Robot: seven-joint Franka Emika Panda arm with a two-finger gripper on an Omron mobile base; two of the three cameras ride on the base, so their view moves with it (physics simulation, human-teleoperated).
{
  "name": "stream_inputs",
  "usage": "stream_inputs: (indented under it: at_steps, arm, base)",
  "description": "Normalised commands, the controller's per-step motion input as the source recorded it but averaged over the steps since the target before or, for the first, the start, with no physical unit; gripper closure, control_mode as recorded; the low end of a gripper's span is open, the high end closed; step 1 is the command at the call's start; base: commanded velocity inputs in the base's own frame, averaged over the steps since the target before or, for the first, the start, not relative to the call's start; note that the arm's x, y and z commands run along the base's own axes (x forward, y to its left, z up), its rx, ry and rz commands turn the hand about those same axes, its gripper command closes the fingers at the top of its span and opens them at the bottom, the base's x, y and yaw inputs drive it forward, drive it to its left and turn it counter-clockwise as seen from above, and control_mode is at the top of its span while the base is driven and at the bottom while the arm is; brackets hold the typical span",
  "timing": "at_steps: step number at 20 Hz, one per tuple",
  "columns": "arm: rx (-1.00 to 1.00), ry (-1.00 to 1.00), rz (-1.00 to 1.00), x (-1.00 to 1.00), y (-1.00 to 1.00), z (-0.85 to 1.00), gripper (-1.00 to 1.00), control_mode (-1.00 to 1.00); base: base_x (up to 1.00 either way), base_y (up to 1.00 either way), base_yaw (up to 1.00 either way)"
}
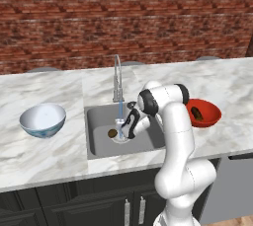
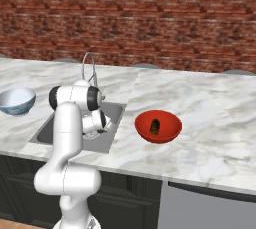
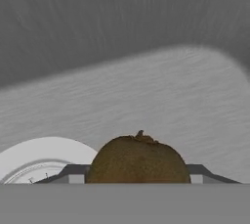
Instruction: Pick the kiwis from the sink and place them in one bowl. Place the sweet potato in the other bowl. Then turn off the sink faucet.
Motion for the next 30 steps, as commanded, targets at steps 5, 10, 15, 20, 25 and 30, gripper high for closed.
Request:
stream_inputs:
  at_steps: [5, 10, 15, 20, 25, 30]
  arm:
    - [0.00, 0.00, 0.00, 0.06, 0.00, 0.00, 1.00, -1.00]
    - [0.00, 0.00, 0.00, 0.00, 0.00, 0.00, 1.00, -1.00]
    - [0.00, 0.00, 0.02, -0.03, 0.01, 0.00, 1.00, -1.00]
    - [0.00, 0.01, 0.06, 0.00, 0.01, 0.02, 1.00, -1.00]
    - [0.00, 0.00, 0.05, -0.14, 0.00, 0.01, 1.00, -1.00]
    - [0.00, 0.00, 0.03, -0.09, 0.00, 0.13, 1.00, -1.00]
  base:
    - [0.00, 0.00, 0.00]
    - [0.00, 0.00, 0.00]
    - [0.00, 0.00, 0.00]
    - [0.00, 0.00, 0.00]
    - [0.00, 0.00, 0.00]
    - [0.00, 0.00, 0.00]
